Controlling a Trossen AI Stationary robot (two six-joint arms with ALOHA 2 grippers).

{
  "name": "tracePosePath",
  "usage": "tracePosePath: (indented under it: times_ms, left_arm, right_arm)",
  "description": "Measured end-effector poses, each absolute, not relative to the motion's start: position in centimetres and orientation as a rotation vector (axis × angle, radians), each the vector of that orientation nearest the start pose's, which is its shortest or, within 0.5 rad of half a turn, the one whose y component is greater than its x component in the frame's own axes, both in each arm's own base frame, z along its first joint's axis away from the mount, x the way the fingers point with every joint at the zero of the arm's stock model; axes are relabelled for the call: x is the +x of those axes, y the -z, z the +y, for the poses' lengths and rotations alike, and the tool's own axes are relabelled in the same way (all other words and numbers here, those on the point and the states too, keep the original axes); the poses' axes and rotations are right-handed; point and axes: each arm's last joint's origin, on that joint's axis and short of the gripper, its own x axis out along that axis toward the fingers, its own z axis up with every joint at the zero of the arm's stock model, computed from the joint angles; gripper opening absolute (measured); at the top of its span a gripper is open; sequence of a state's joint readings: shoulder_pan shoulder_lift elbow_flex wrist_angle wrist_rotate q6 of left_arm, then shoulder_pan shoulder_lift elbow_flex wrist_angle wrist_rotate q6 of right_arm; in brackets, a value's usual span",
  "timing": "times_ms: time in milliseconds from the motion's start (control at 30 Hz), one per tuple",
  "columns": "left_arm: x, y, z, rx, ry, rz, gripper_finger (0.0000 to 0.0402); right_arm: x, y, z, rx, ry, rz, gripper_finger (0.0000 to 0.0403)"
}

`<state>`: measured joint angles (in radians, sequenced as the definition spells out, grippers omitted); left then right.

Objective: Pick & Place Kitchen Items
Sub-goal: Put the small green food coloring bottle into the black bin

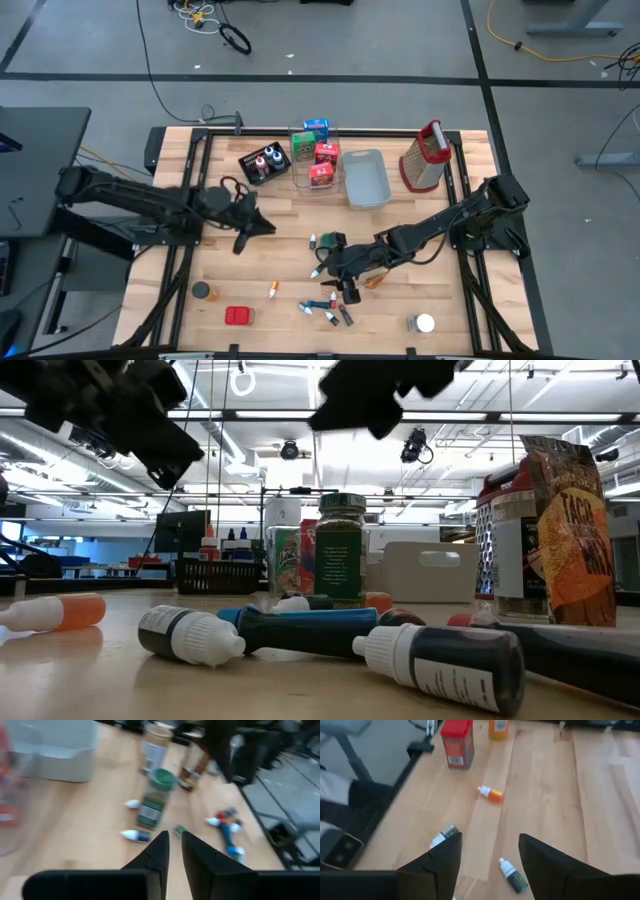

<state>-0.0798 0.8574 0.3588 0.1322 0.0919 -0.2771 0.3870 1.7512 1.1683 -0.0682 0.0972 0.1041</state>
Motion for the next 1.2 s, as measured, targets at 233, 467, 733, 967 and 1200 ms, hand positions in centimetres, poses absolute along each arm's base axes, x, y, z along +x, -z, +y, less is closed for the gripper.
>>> tracePosePath:
  times_ms: [233,467,733,967,1200]
  left_arm:
    - [17.8,-20.4,-3.2,-0.222,0.071,0.381,0.0084]
    - [17.9,-20.4,-3.1,-0.16,0.01,0.365,0.0087]
    - [17.9,-20.4,-3.0,-0.158,0.006,0.365,0.0087]
    - [17.9,-20.4,-3.0,-0.133,0.012,0.366,0.0087]
    - [17.9,-20.4,-3.0,-0.134,0.012,0.367,0.0087]
  right_arm:
    - [36.5,-19.5,14.5,-0.098,-0.254,0.668,0.0206]
    - [37.3,-16.1,14.3,-0.153,-0.234,0.75,0.0206]
    - [38.4,-12.6,12.4,-0.13,-0.157,0.845,0.0206]
    - [38.6,-12.0,11.6,-0.179,-0.164,0.861,0.0206]
    - [38.6,-11.4,11.7,-0.149,-0.204,0.883,0.0196]
